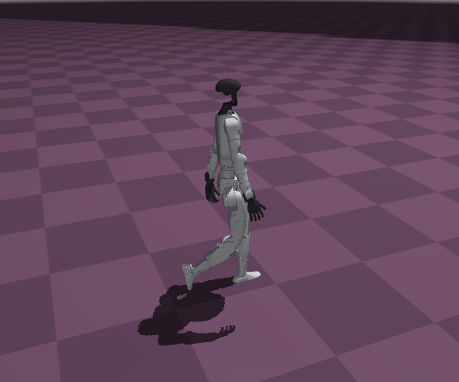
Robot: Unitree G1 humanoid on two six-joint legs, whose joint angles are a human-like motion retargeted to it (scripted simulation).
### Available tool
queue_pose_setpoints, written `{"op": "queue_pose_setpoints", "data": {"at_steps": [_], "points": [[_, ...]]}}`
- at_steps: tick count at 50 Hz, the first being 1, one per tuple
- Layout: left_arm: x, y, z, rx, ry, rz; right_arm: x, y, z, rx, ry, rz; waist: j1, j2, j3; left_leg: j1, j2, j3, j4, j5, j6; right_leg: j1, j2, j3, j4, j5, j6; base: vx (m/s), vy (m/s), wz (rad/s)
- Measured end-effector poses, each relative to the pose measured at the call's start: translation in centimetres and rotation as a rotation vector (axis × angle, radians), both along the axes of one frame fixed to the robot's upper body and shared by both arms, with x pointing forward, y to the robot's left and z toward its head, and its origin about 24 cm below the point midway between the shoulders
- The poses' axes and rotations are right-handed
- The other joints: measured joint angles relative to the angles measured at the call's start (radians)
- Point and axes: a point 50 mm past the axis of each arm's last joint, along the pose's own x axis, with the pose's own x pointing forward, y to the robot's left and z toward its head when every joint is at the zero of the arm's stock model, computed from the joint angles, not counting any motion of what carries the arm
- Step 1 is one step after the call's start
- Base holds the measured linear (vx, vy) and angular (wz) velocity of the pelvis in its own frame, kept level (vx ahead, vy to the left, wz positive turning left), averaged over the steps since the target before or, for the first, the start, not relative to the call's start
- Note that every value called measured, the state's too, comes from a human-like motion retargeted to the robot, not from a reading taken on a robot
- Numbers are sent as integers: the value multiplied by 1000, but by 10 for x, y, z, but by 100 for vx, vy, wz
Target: Walk run
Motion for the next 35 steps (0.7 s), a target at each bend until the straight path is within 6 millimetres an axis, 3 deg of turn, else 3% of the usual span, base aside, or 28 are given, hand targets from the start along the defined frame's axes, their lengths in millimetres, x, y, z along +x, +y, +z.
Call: {"op": "queue_pose_setpoints", "data": {"at_steps": [2, 5, 7, 10, 12, 15, 17, 18, 19, 20, 22, 23, 24, 26, 28, 30, 32, 35], "points": [[57, 18, -12, 122, -177, -34, -25, 22, -9, 124, 52, -18, -1, 80, -9, 59, 28, -101, -57, -2, 0, -80, 131, 38, -33, -47, 7, 93, 17, 160], [138, 36, -11, 234, -464, -131, -66, 43, -17, 234, 159, -32, -16, 106, -7, 127, -5, -203, -103, -1, 0, -196, 147, 78, -23, -179, 14, 97, 8, 225], [203, 46, 4, 263, -709, -252, -103, 60, -19, 265, 272, -18, -113, 131, -22, 178, -43, -387, -143, 0, 0, -294, 77, 29, -113, -313, 21, 80, -5, 382], [271, 59, 34, 284, -974, -422, -149, 78, -17, 272, 446, -5, -192, 126, -45, 229, -92, -549, -158, -17, 0, -375, -54, -16, -337, -376, 56, 105, -29, 289], [307, 70, 57, 322, -1095, -527, -173, 90, -14, 289, 546, -8, -238, 96, -39, 284, -130, -634, -156, -40, 0, -408, -121, -9, -499, -390, 69, 106, -44, 232], [340, 86, 84, 421, -1193, -654, -197, 107, -9, 359, 650, -10, -259, 46, -2, 402, -166, -713, -142, -83, 0, -448, -123, 149, -714, -456, 64, 101, -50, 135], [347, 94, 91, 499, -1200, -695, -205, 110, -6, 393, 686, 6, -244, 30, 29, 486, -175, -719, -135, -91, 0, -452, -121, 236, -820, -505, 205, 111, -46, 28], [346, 97, 91, 538, -1188, -700, -207, 108, -5, 395, 701, 23, -233, 27, 42, 525, -178, -704, -132, -80, 0, -456, -146, 193, -844, -519, 274, 85, -20, -5], [342, 100, 88, 572, -1161, -690, -208, 103, -5, 378, 718, 48, -235, 29, 47, 551, -185, -693, -124, -55, -6, -458, -150, 186, -833, -520, 278, 83, -14, -7], [335, 103, 83, 604, -1127, -674, -208, 96, -5, 353, 737, 78, -243, 32, 48, 572, -192, -683, -113, -22, -15, -458, -144, 197, -805, -513, 249, 116, -38, 3], [306, 106, 63, 619, -1013, -624, -206, 78, -4, 262, 775, 131, -269, 38, 16, 575, -188, -662, -64, 112, -97, -460, -139, 165, -717, -509, 186, 136, -56, 60], [286, 104, 50, 602, -941, -604, -207, 69, -3, 210, 793, 150, -312, 46, 2, 575, -177, -663, -11, 212, -142, -441, -187, 31, -703, -436, 202, 124, -50, 126], [264, 100, 36, 567, -861, -589, -205, 62, -3, 163, 798, 166, -333, 60, -11, 555, -164, -635, 56, 332, -203, -428, -181, 64, -675, -416, 200, 105, -41, 120], [216, 86, 12, 461, -693, -592, -196, 52, -4, 108, 781, 174, -334, 89, -20, 472, -113, -527, 261, 533, -326, -401, -110, 211, -610, -466, 157, 126, -58, 59], [170, 71, -3, 353, -535, -622, -173, 44, -8, 110, 737, 165, -316, 99, 1, 366, -11, -389, 523, 646, -403, -341, -95, 142, -586, -521, 119, 92, -49, 39], [126, 60, -10, 269, -387, -639, -136, 37, -11, 115, 686, 165, -322, 57, 2, 277, 0, -304, 626, 632, -354, -275, -165, 40, -603, -542, 111, 73, -35, 30], [78, 46, -12, 198, -233, -651, -96, 33, -14, 75, 571, 172, -291, 25, 2, 197, -39, -248, 656, 489, -280, -215, -131, 111, -630, -563, 89, 102, -34, -40], [15, 20, -5, 95, -47, -676, -28, 26, -13, -29, 292, 174, -211, 3, 18, 29, -96, -247, 639, 351, -272, -122, -98, 141, -710, -550, 70, 100, -26, -82]]}}
